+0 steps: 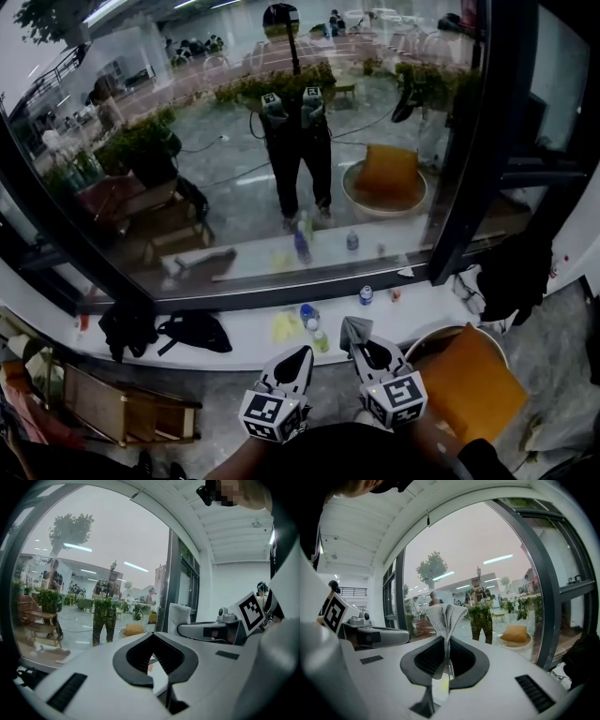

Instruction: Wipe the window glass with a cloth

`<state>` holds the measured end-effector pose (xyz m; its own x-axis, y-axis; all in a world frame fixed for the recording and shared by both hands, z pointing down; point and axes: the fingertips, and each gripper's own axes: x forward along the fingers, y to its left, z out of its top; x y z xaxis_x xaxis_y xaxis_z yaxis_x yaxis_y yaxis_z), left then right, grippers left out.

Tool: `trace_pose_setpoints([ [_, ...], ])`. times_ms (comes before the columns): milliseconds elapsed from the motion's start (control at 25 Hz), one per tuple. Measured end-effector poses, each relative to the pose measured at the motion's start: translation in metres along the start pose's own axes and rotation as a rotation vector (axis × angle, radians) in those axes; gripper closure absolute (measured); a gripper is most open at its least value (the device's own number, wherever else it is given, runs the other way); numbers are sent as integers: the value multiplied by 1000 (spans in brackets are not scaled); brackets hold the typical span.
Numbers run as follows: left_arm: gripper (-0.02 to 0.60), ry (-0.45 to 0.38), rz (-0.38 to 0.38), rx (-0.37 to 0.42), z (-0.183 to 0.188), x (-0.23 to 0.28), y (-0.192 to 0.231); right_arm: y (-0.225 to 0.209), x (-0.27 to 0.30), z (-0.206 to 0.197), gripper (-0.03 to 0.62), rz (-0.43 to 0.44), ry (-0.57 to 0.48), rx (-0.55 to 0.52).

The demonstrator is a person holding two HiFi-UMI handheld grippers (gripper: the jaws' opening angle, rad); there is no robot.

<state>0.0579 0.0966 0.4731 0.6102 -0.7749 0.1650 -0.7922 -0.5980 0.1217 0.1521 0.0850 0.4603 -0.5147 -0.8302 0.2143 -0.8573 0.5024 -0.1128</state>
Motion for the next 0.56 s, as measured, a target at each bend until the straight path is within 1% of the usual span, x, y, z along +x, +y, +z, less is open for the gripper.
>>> trace_pose_setpoints([
  [280, 574, 0, -5, -4, -1, 1, 6, 3, 7, 0, 549, 0, 7, -3],
  [440, 574, -23, 10, -44, 10, 0, 9, 6, 11, 0, 549, 3, 10, -5],
  [560, 574, -26, 10, -40, 11, 0, 11, 7, 13, 0, 549, 5, 10, -9],
])
